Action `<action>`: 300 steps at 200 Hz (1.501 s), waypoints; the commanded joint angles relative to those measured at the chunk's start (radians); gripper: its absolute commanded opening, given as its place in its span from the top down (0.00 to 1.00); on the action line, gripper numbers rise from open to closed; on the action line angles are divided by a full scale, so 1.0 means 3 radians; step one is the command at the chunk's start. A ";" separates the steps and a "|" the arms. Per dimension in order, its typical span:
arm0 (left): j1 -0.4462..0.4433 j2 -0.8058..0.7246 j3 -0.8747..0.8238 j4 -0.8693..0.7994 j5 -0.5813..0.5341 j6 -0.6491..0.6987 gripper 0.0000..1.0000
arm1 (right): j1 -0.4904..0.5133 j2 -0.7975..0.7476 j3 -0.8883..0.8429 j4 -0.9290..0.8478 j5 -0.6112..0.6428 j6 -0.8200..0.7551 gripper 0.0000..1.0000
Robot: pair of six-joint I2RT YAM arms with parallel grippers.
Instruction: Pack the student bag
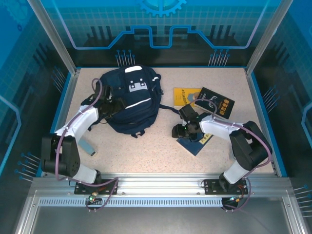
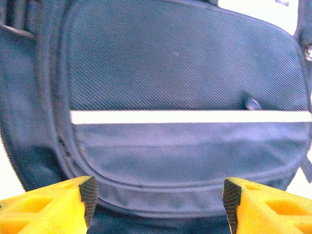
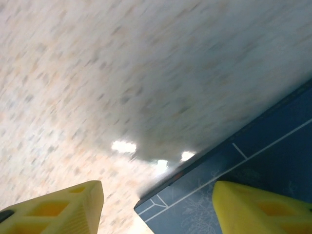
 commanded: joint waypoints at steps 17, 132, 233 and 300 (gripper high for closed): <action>-0.0520 -0.0063 -0.0024 -0.0104 0.0294 0.0037 0.29 | -0.0228 -0.0371 -0.0178 -0.0446 -0.0381 -0.0076 0.35; -0.2070 0.1125 0.0756 0.0375 0.0507 -0.0099 0.01 | -0.1874 -0.1330 -0.0808 -0.0747 0.0071 -0.0246 0.33; -0.2263 0.1822 0.1221 0.0180 0.0631 -0.0172 0.21 | -0.1755 -0.0741 -0.0744 -0.0349 -0.0440 -0.0318 0.67; -0.2264 0.1959 0.1296 0.0046 0.0546 -0.0100 0.38 | -0.1455 -0.0438 -0.0583 0.0076 -0.1055 -0.0272 0.73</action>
